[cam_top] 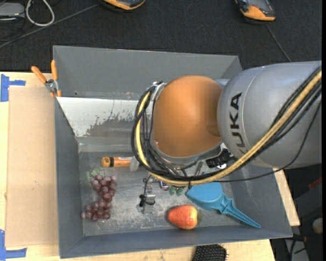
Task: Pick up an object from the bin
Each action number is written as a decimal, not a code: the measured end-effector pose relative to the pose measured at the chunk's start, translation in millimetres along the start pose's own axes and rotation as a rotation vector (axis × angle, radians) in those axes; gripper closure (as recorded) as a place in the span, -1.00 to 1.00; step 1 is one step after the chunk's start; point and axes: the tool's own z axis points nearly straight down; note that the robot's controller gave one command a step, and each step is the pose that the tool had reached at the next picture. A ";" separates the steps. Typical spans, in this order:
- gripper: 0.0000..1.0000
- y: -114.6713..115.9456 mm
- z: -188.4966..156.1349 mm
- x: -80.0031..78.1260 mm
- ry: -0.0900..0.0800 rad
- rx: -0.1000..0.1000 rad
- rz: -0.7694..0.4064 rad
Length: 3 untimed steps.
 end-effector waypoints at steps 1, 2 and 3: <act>-1.00 -1.1 -4.6 -1.6 -0.008 -0.002 0.005; -1.00 32.3 36.8 4.5 -0.014 -0.001 -0.213; -1.00 49.8 84.1 14.1 -0.006 0.000 -0.262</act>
Offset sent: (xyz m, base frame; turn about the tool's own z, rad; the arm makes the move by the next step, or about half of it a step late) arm -0.0151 0.0621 -0.0769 -0.3935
